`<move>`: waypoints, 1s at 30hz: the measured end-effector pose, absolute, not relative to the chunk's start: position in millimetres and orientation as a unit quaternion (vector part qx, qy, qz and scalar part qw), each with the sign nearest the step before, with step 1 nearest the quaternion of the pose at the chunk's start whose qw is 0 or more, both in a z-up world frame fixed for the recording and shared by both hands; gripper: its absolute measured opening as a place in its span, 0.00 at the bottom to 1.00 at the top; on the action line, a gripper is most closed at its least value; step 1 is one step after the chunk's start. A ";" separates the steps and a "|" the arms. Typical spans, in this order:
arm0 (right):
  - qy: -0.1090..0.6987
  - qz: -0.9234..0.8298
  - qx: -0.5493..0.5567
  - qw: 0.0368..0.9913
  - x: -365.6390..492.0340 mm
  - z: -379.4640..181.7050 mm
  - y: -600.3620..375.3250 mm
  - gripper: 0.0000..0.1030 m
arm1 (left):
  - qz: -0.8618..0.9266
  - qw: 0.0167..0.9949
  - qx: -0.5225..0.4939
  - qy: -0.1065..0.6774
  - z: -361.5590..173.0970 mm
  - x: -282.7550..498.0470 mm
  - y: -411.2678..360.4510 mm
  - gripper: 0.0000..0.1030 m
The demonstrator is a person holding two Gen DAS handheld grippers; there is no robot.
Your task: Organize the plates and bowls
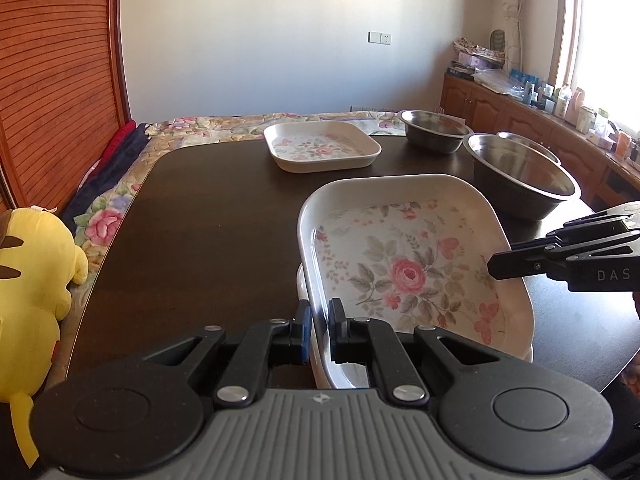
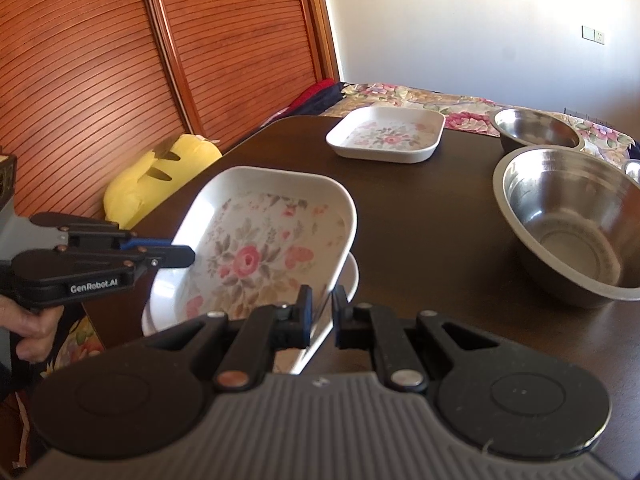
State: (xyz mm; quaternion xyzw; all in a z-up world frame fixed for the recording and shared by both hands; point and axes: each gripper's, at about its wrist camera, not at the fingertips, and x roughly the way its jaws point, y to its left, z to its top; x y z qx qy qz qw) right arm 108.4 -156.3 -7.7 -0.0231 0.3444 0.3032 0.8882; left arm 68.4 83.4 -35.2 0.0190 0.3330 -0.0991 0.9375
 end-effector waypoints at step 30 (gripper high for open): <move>0.330 0.296 -0.063 0.894 101.3 -13.5 -146.8 0.18 | -0.091 0.937 0.035 0.336 -43.9 72.4 80.5 0.10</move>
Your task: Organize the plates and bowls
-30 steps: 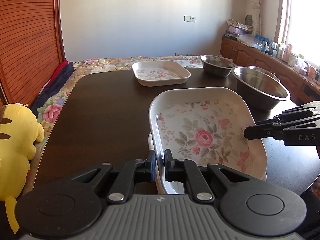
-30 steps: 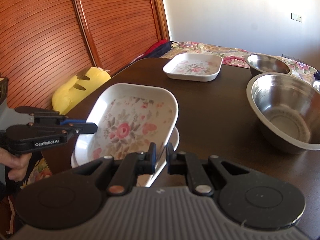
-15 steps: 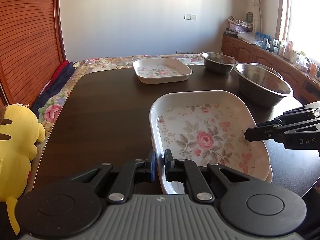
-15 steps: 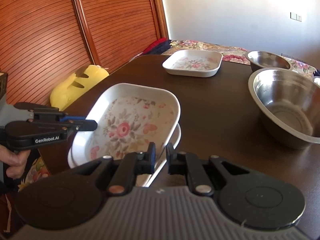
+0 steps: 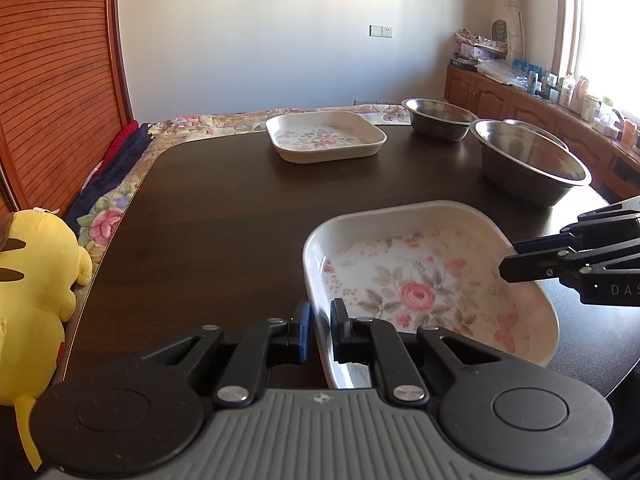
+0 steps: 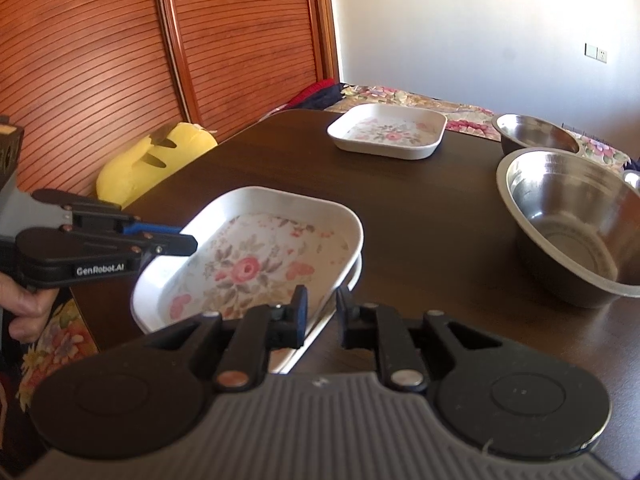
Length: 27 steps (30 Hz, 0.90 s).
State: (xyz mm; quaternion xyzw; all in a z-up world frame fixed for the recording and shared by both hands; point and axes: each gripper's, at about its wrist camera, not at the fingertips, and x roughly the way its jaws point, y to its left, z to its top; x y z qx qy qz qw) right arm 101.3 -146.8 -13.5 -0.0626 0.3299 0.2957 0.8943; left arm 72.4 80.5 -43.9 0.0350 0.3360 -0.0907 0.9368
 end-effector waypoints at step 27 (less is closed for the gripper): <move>0.274 0.280 -0.051 0.919 107.3 22.9 -159.5 0.20 | -0.094 0.949 0.028 0.300 -20.6 76.3 73.9 0.10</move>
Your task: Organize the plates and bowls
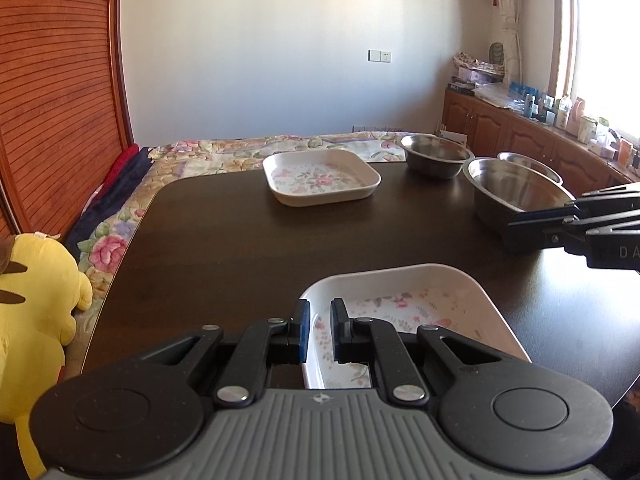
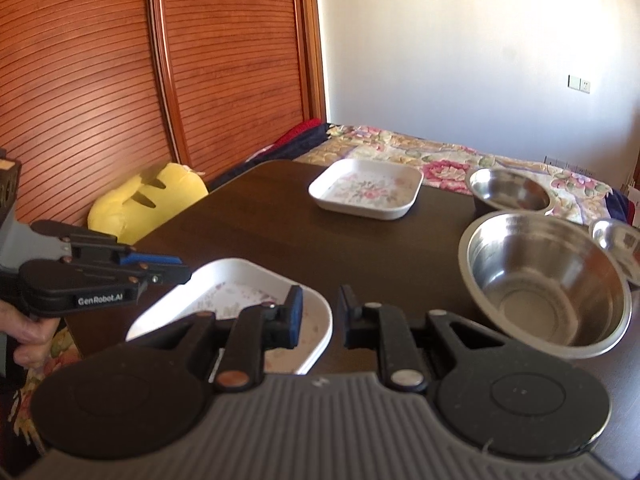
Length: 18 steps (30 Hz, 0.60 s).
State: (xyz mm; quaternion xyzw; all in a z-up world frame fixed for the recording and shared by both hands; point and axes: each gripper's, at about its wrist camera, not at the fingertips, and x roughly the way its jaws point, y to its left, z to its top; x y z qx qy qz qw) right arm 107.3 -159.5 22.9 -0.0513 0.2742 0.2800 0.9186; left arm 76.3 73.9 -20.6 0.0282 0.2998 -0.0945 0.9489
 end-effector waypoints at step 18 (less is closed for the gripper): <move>0.250 0.273 -0.068 0.926 157.6 57.7 -164.0 0.26 | -0.090 0.955 0.042 0.278 5.1 120.7 75.8 0.19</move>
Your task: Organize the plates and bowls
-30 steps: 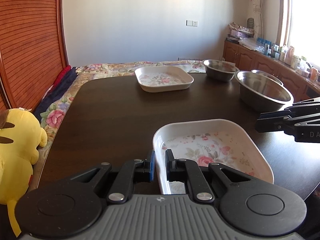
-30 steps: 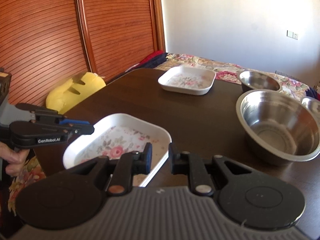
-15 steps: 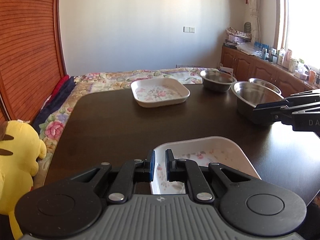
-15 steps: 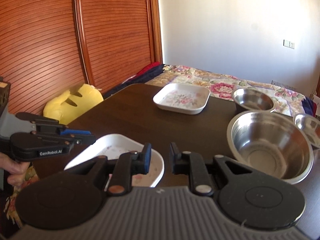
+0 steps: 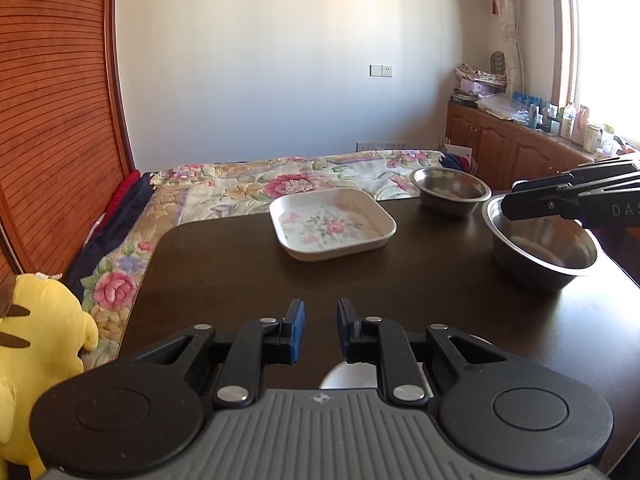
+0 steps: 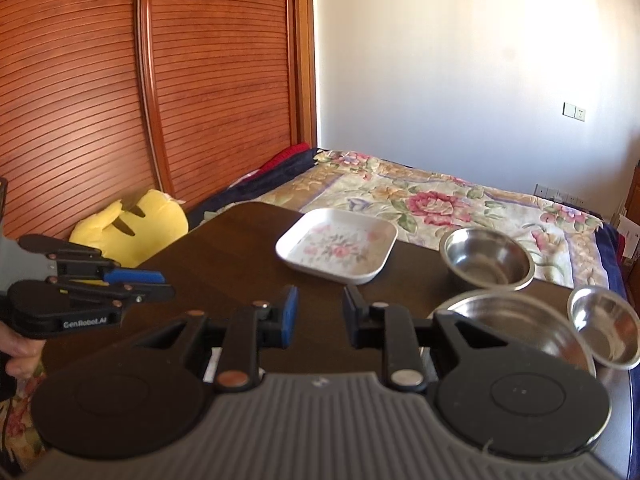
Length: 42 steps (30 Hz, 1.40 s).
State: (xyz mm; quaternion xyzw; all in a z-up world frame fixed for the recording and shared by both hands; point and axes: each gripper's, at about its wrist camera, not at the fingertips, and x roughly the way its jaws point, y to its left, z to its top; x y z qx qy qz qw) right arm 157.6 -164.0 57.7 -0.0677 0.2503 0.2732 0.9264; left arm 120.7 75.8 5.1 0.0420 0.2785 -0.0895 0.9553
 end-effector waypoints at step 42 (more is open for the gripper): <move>0.365 0.270 -0.067 0.889 323.0 35.7 -128.5 0.60 | -0.109 0.951 0.035 0.288 -6.6 274.7 96.8 0.79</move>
